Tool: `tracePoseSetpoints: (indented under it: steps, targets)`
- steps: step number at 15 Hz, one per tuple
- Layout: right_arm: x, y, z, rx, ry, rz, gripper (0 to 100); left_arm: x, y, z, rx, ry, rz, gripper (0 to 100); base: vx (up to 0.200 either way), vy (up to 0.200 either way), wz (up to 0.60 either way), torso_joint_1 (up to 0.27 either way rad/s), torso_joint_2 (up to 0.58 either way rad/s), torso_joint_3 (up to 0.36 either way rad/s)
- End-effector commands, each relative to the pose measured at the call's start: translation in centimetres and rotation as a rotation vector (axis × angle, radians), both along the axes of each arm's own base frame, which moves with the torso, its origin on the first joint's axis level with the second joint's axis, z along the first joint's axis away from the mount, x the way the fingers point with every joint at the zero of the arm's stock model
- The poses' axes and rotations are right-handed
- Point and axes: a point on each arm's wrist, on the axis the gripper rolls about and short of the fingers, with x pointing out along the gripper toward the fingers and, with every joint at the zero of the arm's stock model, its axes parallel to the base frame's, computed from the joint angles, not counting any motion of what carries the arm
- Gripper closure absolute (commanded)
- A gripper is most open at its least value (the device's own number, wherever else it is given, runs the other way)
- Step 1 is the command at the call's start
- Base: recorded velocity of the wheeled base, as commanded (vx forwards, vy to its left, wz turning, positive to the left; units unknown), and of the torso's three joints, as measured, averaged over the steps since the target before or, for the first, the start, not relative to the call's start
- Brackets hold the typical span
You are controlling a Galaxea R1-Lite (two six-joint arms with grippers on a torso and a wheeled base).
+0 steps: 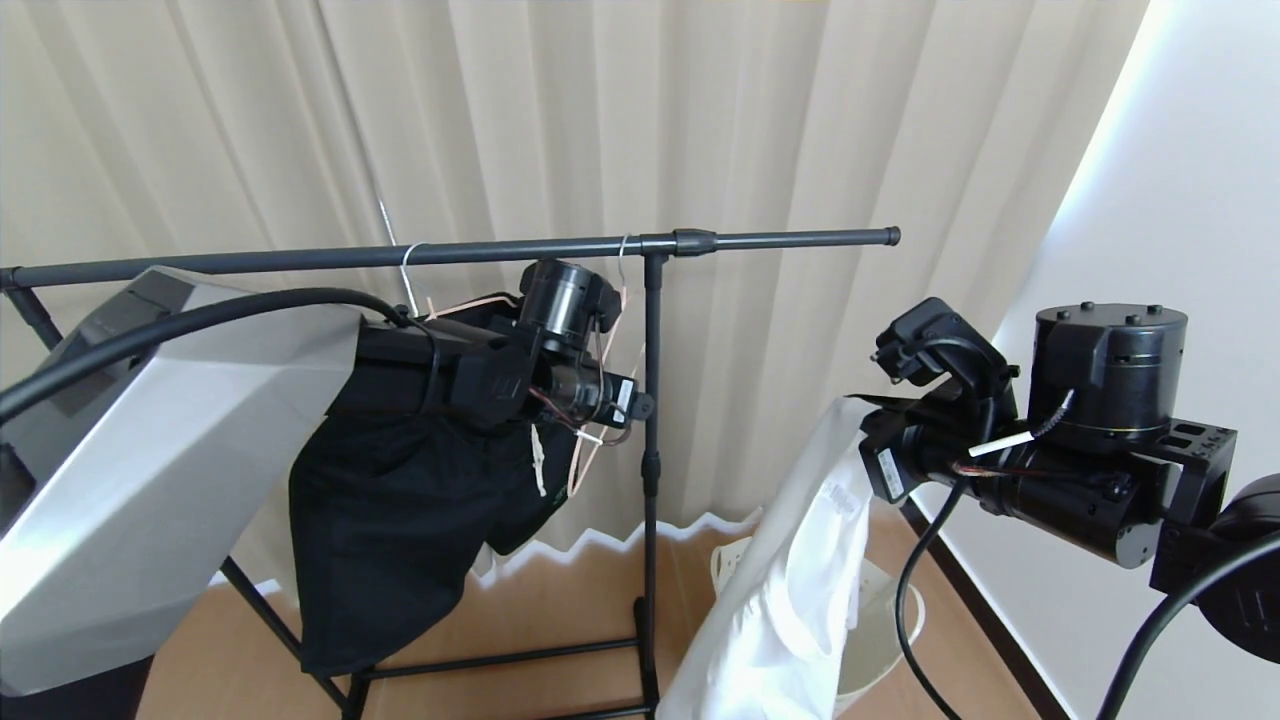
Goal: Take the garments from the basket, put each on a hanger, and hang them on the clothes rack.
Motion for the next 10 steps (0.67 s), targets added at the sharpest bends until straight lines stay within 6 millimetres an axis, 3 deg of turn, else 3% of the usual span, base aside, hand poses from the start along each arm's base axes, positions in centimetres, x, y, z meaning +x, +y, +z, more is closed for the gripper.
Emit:
tracePoseSetpoints:
  steps: [1, 10]
  targets:
    - [0.0, 0.0, 0.0, -0.001, 0.001, 0.001, 100, 1.2, -0.4, -1.4, 0.016, 0.002, 0.015, 0, 0.000, 0.000, 0.00, 0.000, 0.00, 0.000]
    - [0.1, 0.1, -0.2, -0.003, 0.005, 0.001, 100, 2.9, -0.8, -2.1, 0.029, -0.031, 0.027, 0, 0.000, 0.000, 0.00, 0.000, 0.00, 0.000]
